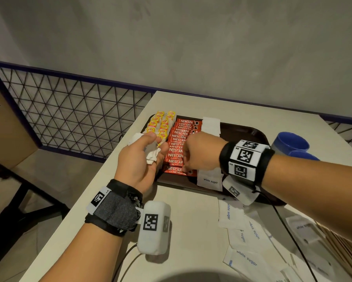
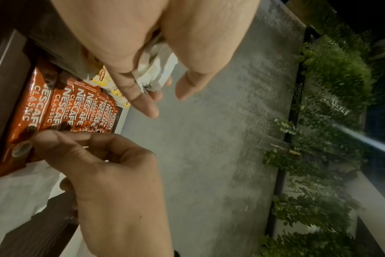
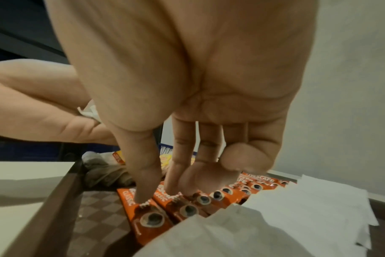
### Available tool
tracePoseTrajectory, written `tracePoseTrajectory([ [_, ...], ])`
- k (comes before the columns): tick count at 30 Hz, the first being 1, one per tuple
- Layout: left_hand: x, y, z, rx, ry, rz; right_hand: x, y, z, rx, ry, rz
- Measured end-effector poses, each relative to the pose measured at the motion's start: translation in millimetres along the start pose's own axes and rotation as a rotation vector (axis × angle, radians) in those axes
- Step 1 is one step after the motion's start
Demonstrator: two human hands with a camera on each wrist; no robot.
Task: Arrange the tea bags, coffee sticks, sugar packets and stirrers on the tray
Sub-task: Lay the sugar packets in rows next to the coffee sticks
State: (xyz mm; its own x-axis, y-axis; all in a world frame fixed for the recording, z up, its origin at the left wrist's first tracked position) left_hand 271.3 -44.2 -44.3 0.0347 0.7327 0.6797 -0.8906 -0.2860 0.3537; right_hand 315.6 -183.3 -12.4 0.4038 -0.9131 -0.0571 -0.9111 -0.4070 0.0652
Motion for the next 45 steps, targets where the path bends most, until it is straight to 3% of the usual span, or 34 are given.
tracePoseTrajectory([
  [5, 2.1, -1.1, -0.1, -0.004, 0.032, -0.004, -11.2, -6.3, 5.8, -0.019, 0.098, -0.029],
  [34, 3.2, 0.4, 2.8, -0.026, 0.068, -0.019, -6.3, -18.9, -7.6, 0.020, 0.097, 0.037],
  [39, -5.1, 8.5, 11.5, -0.105, 0.094, -0.119, 2.8, -8.8, -38.4, 0.150, -0.085, 0.070],
  [42, -13.2, 17.1, 18.2, -0.192, 0.028, -0.166, 11.1, 7.7, -61.6, 0.284, -0.321, 0.097],
  [45, -20.5, 29.2, 26.4, -0.303, -0.096, -0.183, 16.1, 27.8, -70.1, 0.326, -0.573, 0.108],
])
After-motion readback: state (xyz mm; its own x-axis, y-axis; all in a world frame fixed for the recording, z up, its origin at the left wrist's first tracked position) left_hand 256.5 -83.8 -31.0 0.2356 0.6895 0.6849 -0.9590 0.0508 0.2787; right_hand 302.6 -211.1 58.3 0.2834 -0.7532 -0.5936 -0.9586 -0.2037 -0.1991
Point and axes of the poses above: each hand's wrist, its own y-axis away from the middle knuckle, its own z-axis out of the palm, x = y × z, the point moved 9 cm from there along -y, towards the middle knuckle, and after that the axes turned 11 degrees about x, right-handed, at the moved point
